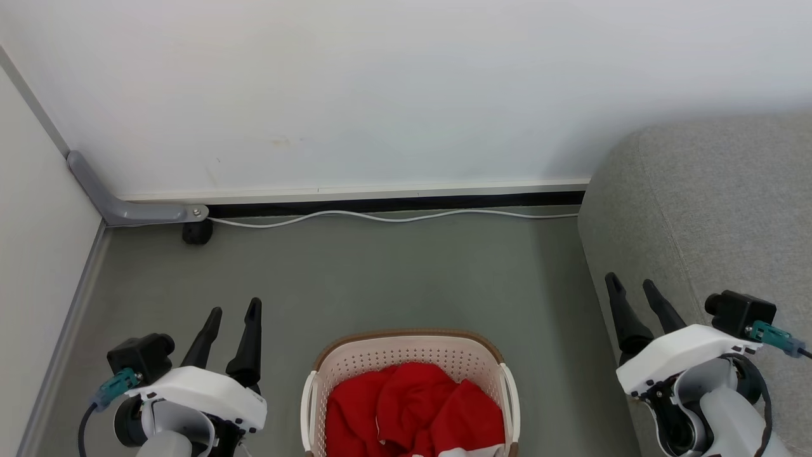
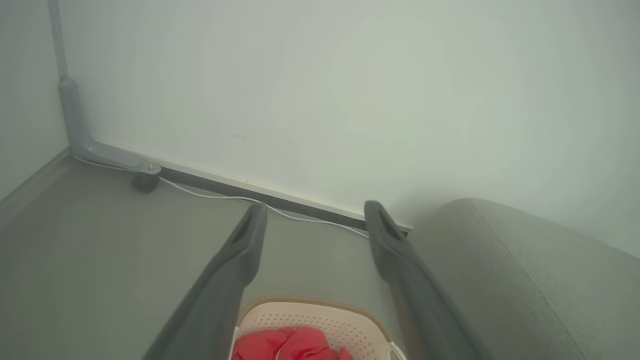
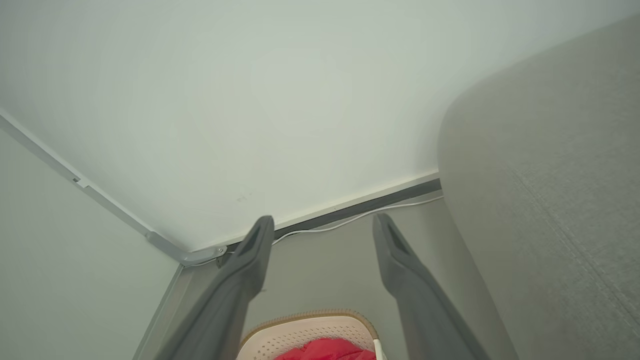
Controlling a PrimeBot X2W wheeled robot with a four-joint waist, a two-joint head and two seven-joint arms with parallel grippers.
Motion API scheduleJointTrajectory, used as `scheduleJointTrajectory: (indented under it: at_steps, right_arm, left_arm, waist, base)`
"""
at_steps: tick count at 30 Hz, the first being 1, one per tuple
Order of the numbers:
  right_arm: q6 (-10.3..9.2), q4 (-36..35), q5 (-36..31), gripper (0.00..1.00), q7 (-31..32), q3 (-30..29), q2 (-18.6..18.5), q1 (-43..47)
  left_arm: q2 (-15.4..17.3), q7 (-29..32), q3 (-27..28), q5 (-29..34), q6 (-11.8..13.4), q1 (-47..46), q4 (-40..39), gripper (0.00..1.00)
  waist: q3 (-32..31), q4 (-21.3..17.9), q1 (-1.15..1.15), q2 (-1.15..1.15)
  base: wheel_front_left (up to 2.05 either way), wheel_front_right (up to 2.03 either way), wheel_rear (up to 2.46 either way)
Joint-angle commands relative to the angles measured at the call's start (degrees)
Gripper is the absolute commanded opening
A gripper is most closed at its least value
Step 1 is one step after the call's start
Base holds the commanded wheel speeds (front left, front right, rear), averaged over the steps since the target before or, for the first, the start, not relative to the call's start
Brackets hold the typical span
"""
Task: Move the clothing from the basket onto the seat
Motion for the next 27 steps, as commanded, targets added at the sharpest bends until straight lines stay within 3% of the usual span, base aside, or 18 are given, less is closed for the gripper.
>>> scheduleJointTrajectory:
  at_steps: [1,14,27]
  right_arm:
    - [0.23,-0.83,-1.6,1.0,-1.21,1.26,-0.79,-3.01]
    - [0.24,0.57,-9.23,1.0,-3.39,2.93,-1.39,-5.49]
    - [0.25,1.41,-20.07,1.0,-5.74,0.31,-1.41,-6.82]
  left_arm:
    - [1.3,-0.86,0.91,1.83,-0.29,-3.51,-0.97,1.0]
    - [1.64,-3.05,0.86,10.25,-0.34,-5.54,1.11,1.0]
    - [0.79,-5.41,3.61,19.29,-0.39,-6.98,3.8,1.0]
  waist:
    - [0.0,0.0,0.0,0.0]
    - [0.44,-0.04,0.0,0.0]
    - [0.21,0.19,0.0,0.0]
  base:
    - [0.0,0.0,0.0]
    - [0.0,0.0,0.0]
    - [0.0,0.0,0.0]
